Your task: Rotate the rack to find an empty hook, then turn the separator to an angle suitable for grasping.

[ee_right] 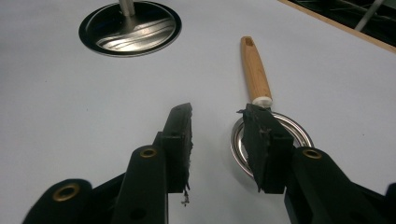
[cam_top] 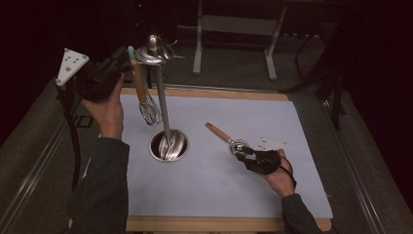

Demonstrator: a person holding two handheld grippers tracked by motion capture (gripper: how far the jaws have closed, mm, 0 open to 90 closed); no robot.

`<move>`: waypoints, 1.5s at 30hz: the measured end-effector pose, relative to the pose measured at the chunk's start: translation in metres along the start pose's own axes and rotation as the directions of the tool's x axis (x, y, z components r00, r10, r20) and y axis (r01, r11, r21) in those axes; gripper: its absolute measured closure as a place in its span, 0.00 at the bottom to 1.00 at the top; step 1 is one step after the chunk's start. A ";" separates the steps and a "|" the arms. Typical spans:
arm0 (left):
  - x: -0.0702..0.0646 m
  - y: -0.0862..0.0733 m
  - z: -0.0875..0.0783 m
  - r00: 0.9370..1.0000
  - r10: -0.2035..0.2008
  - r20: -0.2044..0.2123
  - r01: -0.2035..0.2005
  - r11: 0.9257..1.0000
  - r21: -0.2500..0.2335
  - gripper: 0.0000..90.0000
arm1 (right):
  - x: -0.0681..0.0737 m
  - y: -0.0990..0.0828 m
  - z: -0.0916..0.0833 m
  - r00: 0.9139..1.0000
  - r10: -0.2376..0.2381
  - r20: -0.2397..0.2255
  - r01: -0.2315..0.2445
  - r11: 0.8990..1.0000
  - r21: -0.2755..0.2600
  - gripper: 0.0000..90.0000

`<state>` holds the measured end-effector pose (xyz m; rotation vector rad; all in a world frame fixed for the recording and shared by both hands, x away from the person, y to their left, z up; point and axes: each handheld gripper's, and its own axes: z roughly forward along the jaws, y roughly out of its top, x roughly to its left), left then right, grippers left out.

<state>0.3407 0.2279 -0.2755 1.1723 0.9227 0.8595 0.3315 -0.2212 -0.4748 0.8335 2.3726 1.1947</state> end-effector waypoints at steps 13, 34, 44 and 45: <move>0.004 -0.003 -0.005 1.000 0.011 -0.006 -0.011 1.000 0.006 1.00 | -0.002 -0.001 -0.001 1.000 0.006 0.001 -0.006 1.000 0.003 0.69; 0.020 -0.014 -0.038 1.000 0.011 -0.020 -0.012 0.999 -0.030 0.99 | -0.006 -0.004 -0.004 1.000 0.020 0.012 -0.020 1.000 0.003 0.69; 0.025 -0.048 -0.062 0.999 0.039 -0.004 -0.039 0.999 -0.005 0.99 | -0.008 -0.005 -0.006 0.999 0.032 0.016 -0.032 0.999 -0.003 0.69; 0.024 -0.052 -0.065 0.999 0.040 0.002 -0.040 0.999 -0.002 0.99 | -0.009 -0.005 -0.006 0.999 0.030 0.017 -0.030 1.000 -0.003 0.69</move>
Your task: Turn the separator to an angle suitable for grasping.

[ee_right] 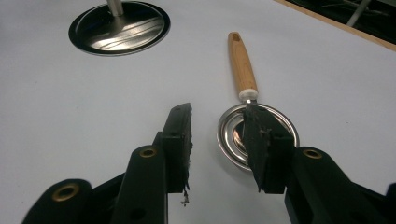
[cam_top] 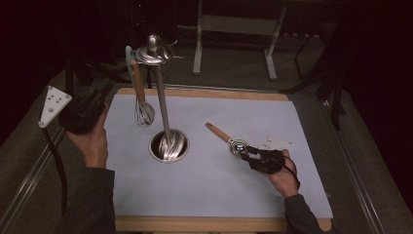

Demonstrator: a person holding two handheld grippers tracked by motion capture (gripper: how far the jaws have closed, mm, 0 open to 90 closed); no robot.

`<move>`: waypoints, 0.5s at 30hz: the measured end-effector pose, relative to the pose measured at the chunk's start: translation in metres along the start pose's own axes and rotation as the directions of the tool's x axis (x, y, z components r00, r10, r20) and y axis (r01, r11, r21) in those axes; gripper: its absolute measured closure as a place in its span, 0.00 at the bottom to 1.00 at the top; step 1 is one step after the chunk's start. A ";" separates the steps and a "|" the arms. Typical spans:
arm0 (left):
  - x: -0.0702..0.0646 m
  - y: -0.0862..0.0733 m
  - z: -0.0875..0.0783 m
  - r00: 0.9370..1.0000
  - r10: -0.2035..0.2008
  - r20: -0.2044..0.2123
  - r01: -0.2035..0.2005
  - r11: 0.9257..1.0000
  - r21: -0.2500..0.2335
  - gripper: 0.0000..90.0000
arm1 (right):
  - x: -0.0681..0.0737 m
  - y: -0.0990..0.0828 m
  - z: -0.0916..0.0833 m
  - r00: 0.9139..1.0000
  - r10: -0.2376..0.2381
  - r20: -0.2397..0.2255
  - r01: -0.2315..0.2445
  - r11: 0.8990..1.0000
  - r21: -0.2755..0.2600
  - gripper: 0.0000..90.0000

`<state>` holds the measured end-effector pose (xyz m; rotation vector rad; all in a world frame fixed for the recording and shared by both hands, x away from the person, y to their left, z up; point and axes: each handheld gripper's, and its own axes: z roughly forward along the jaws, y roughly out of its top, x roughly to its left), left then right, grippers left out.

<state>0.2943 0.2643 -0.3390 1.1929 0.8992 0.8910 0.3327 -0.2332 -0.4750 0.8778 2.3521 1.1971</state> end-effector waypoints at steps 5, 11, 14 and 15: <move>-0.002 -0.016 -0.007 1.000 0.005 0.004 -0.005 1.000 0.018 0.98 | 0.000 -0.001 0.000 1.000 0.003 0.001 -0.003 1.000 0.003 0.69; 0.003 -0.037 -0.011 1.000 0.022 -0.004 -0.022 0.997 0.079 0.95 | -0.001 -0.001 -0.001 1.000 0.003 0.006 -0.003 1.000 0.003 0.68; 0.006 -0.049 -0.015 1.000 0.015 -0.008 -0.014 0.995 0.102 0.95 | -0.002 -0.001 -0.002 1.000 0.004 0.007 -0.004 1.000 0.004 0.68; 0.006 -0.053 -0.017 1.000 0.009 -0.012 -0.008 0.994 0.105 0.95 | -0.002 -0.001 -0.002 1.000 0.004 0.007 -0.004 1.000 0.005 0.68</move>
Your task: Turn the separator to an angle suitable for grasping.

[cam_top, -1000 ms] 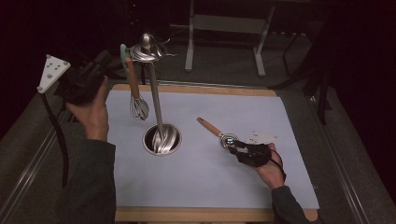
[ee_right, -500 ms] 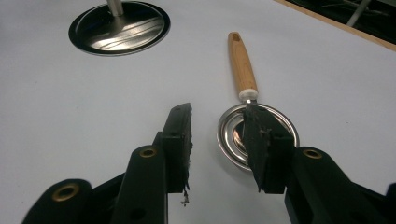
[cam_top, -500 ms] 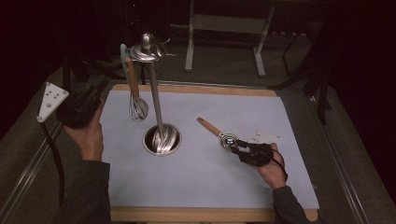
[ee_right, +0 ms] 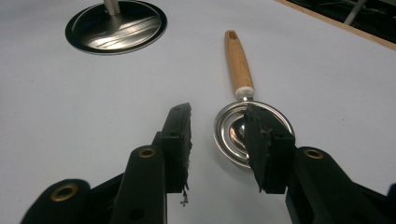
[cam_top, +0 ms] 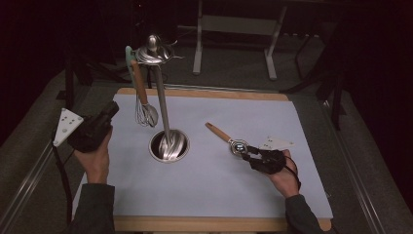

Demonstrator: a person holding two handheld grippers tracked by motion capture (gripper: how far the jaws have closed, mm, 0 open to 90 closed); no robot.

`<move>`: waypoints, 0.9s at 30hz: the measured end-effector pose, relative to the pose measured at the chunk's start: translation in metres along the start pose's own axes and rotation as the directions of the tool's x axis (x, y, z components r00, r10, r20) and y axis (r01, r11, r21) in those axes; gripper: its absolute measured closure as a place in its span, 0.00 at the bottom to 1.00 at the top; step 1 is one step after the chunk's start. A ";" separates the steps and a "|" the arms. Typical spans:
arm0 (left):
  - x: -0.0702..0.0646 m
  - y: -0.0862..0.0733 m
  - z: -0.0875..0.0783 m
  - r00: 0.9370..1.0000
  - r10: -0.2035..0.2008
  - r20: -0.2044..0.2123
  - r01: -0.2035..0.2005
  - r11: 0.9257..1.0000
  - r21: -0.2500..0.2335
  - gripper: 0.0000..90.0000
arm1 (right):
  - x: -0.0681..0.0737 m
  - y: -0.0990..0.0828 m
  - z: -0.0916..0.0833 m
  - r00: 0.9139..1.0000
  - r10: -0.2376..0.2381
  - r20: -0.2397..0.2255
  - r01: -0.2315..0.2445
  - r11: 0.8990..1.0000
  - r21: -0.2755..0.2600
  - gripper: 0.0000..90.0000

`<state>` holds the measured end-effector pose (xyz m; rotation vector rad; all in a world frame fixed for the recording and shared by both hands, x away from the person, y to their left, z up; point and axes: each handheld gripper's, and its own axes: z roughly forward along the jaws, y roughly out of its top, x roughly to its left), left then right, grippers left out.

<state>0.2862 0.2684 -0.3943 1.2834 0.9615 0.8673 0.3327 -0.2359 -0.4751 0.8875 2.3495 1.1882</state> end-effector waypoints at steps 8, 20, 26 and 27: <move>0.001 -0.039 -0.002 0.999 -0.039 -0.001 0.039 0.997 0.066 0.92 | 0.000 -0.001 0.001 1.000 0.006 -0.005 -0.006 1.000 0.003 0.68; -0.004 -0.103 -0.013 0.999 -0.051 -0.018 0.054 0.972 0.230 0.88 | -0.001 -0.002 0.002 1.000 0.012 -0.006 -0.012 1.000 0.005 0.67; -0.006 -0.121 -0.013 0.999 -0.029 -0.018 0.033 0.954 0.297 0.87 | 0.000 -0.003 0.004 1.000 0.012 -0.008 -0.012 1.000 0.013 0.67; -0.006 -0.123 -0.012 0.999 -0.029 -0.017 0.033 0.954 0.299 0.87 | 0.000 -0.003 0.004 1.000 0.012 -0.008 -0.012 1.000 0.014 0.67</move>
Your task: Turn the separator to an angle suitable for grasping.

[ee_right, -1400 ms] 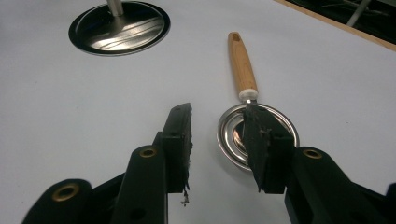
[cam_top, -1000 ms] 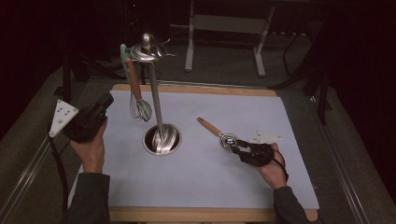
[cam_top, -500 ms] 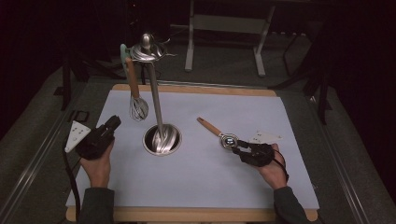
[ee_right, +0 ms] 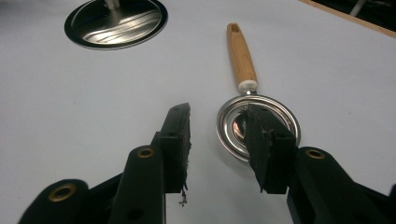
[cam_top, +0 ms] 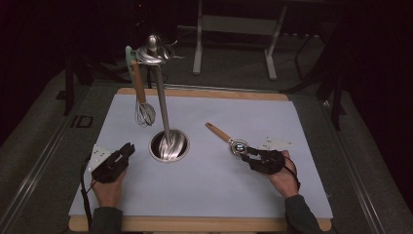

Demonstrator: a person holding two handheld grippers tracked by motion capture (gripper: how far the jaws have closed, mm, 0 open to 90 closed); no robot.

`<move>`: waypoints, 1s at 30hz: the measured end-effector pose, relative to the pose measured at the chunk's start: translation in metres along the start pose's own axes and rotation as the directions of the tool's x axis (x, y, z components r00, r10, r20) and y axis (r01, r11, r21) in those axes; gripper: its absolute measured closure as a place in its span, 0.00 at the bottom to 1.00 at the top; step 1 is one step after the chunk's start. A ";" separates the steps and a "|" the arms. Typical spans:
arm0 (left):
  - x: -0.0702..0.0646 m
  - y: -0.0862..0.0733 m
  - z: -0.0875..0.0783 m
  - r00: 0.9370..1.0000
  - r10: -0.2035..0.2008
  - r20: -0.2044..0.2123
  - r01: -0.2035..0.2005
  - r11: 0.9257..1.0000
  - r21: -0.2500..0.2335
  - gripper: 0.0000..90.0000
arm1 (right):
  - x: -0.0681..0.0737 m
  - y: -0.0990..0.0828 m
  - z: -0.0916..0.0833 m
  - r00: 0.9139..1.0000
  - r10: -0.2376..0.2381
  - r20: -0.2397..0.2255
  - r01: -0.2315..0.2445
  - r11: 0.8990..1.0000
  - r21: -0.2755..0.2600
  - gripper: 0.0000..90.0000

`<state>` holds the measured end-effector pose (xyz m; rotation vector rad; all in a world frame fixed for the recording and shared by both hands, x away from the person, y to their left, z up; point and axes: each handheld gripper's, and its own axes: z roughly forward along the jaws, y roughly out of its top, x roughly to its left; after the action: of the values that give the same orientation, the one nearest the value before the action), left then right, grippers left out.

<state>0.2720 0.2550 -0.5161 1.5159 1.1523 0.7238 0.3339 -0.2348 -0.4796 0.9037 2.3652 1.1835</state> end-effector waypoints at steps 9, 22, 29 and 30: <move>0.000 -0.014 0.010 1.000 -0.009 -0.003 0.009 0.999 0.053 0.86 | -0.001 0.000 -0.002 1.000 0.003 0.000 -0.003 1.000 -0.004 0.67; -0.002 -0.019 0.018 1.000 0.008 -0.006 -0.008 0.996 0.094 0.85 | -0.002 0.001 -0.003 1.000 0.005 0.001 -0.005 1.000 -0.005 0.67; -0.002 -0.019 0.018 1.000 0.013 -0.013 -0.012 0.995 0.096 0.85 | 0.002 0.005 -0.003 1.000 -0.017 0.003 0.017 1.000 0.011 0.67; -0.003 -0.019 0.018 1.000 0.013 -0.014 -0.012 0.995 0.096 0.85 | 0.003 0.006 -0.002 1.000 -0.024 0.003 0.024 1.000 0.014 0.67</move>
<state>0.2816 0.2456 -0.5393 1.6016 1.2044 0.6975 0.3330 -0.2316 -0.4741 0.8791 2.3778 1.1568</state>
